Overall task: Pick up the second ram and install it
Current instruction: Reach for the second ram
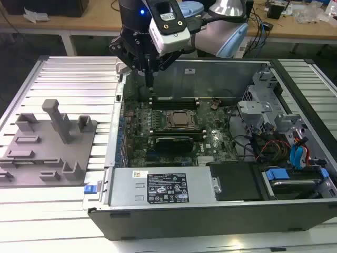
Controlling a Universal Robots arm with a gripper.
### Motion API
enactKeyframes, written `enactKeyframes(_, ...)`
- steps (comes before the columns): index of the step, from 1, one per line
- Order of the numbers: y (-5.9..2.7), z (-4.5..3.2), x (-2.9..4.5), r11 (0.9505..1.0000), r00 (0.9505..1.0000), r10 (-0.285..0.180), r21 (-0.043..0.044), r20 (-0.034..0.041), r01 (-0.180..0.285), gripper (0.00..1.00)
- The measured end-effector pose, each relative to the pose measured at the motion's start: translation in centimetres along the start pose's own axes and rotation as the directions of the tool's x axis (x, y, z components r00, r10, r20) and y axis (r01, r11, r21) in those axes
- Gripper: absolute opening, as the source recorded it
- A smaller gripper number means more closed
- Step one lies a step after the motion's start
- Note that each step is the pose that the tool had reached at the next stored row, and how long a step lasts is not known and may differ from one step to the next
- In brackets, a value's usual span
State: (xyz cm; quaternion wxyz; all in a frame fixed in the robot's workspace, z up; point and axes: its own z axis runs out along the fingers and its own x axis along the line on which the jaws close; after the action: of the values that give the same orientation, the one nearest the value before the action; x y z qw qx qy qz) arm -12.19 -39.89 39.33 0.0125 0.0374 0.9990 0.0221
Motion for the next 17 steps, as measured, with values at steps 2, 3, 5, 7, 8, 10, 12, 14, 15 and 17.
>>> enactKeyframes(2, 0.00, 0.00, 0.00, 1.0000, 1.0000, 0.000, -0.0001, 0.0000, 0.000, 0.08)
enactKeyframes(3, 0.00, 0.00, 0.00, 1.0000, 1.0000, 0.000, 0.0000, 0.0000, 0.000, 0.08)
enactKeyframes(5, 0.00, 0.00, 0.00, 1.0000, 1.0000, 0.000, 0.0000, 0.0000, 0.000, 0.08)
enactKeyframes(7, 0.00, 0.00, 0.00, 1.0000, 1.0000, 0.000, 0.0000, 0.0000, 0.000, 0.08)
enactKeyframes(8, 0.00, 0.00, 0.00, 1.0000, 1.0000, 0.000, 0.0000, 0.0000, 0.000, 0.08)
enactKeyframes(10, 0.00, 0.01, 0.08, 1.0000, 1.0000, 0.000, -0.0002, 0.0001, 0.000, 0.08)
enactKeyframes(12, -0.02, 0.00, 0.22, 1.0000, 1.0000, 0.000, -0.0001, 0.0001, 0.000, 0.08)
enactKeyframes(14, -0.09, -0.01, 1.20, 1.0000, 1.0000, 0.000, 0.0000, 0.0000, 0.000, 0.08)
enactKeyframes(15, -0.13, -0.01, 1.69, 1.0000, 1.0000, 0.000, 0.0000, 0.0000, 0.000, 0.08)
enactKeyframes(17, -0.20, -0.02, 2.68, 1.0000, 1.0000, 0.000, -0.0001, 0.0000, 0.000, 0.08)
